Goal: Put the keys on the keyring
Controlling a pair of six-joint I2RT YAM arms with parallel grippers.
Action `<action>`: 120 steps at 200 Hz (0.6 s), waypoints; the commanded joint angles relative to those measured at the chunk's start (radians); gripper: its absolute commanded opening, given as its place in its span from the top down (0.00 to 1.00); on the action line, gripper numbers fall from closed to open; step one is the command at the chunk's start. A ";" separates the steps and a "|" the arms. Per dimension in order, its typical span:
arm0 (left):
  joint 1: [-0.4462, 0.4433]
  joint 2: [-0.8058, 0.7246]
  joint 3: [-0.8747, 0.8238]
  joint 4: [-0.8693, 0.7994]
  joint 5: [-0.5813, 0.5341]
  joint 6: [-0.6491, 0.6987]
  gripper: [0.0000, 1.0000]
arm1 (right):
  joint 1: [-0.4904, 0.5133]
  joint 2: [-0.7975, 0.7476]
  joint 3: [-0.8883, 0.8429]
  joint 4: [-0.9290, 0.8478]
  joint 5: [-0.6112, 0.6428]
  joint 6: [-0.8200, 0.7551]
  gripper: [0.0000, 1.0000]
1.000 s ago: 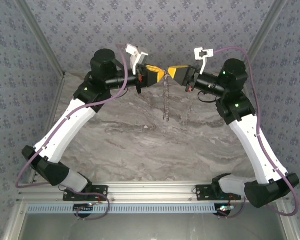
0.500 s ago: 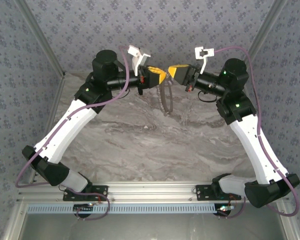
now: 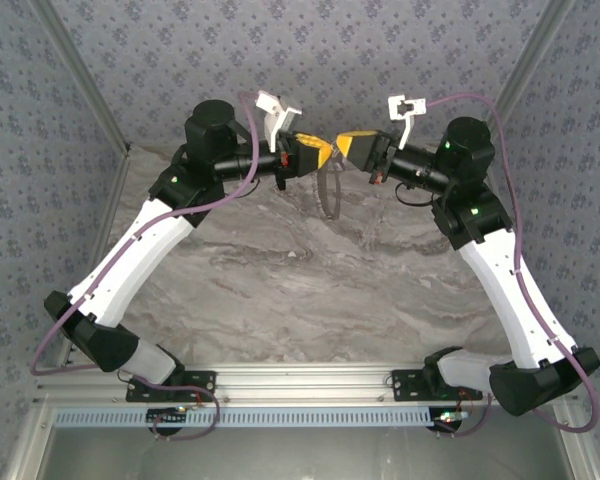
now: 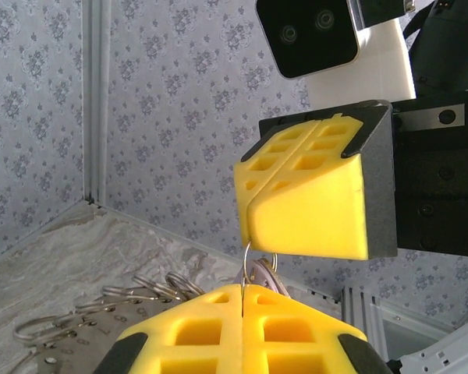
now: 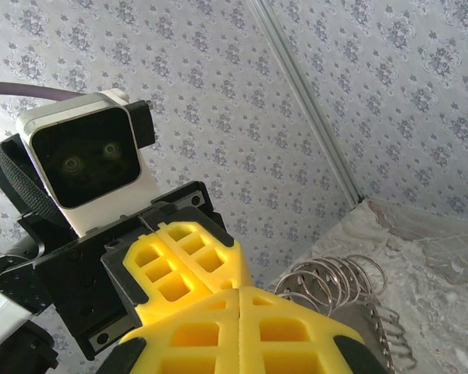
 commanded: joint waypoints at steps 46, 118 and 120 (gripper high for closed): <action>-0.011 -0.042 0.062 0.038 0.009 0.029 1.00 | -0.043 -0.011 -0.047 -0.024 0.032 -0.002 1.00; -0.012 -0.037 0.061 0.047 -0.008 0.028 1.00 | -0.064 -0.009 -0.077 0.044 -0.021 0.060 1.00; -0.011 -0.037 0.061 0.049 -0.009 0.028 1.00 | -0.063 -0.009 -0.077 0.049 -0.026 0.062 1.00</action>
